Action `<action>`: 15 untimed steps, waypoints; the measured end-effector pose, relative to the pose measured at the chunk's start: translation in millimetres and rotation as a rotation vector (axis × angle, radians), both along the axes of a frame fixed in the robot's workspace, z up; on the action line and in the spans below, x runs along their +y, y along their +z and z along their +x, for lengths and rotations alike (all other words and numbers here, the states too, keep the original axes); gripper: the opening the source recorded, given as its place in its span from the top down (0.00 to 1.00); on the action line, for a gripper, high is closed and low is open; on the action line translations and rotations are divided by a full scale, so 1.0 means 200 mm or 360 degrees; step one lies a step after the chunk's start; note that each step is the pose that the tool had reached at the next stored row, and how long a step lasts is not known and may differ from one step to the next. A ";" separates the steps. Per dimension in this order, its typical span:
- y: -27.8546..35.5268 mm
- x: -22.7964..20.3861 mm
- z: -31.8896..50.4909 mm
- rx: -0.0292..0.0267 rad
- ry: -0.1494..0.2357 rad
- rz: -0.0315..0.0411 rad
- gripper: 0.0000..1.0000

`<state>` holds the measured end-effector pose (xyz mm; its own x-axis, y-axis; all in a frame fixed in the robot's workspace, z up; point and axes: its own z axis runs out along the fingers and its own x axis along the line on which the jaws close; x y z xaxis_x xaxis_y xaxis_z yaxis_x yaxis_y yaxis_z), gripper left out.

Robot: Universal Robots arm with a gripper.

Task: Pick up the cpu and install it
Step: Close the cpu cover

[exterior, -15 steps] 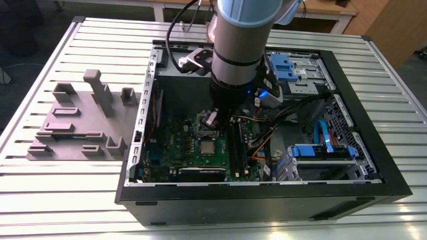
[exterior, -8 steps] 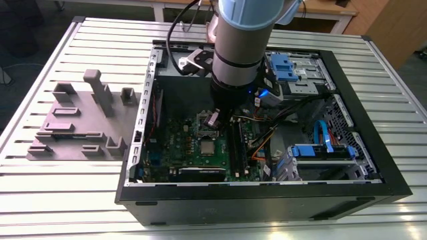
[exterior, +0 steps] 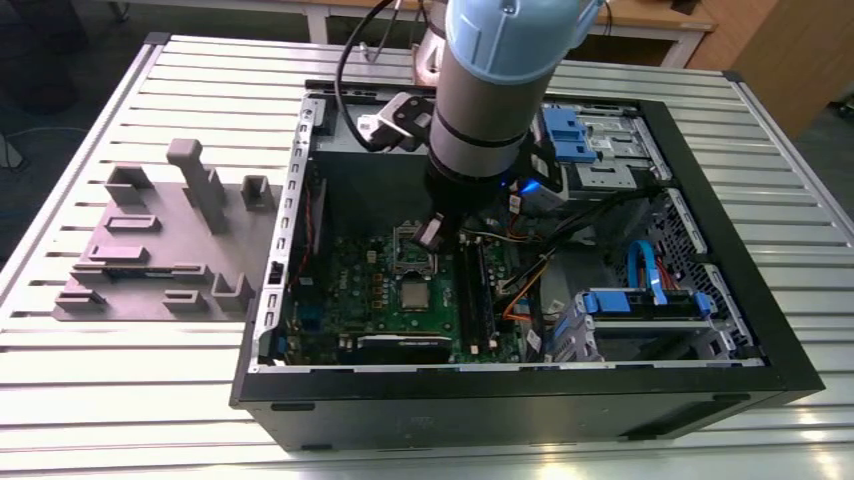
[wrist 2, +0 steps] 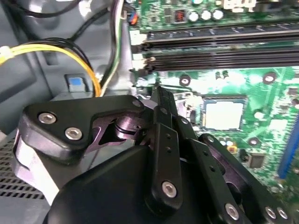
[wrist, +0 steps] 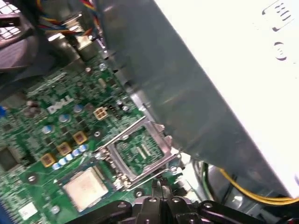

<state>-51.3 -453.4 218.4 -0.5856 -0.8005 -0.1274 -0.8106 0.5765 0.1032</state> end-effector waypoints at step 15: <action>-0.048 0.097 0.025 0.00003 0.0017 0.0046 0.90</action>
<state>-46.2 -434.0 208.7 -0.5772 -0.8026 -0.1503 -0.8165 0.5648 0.1197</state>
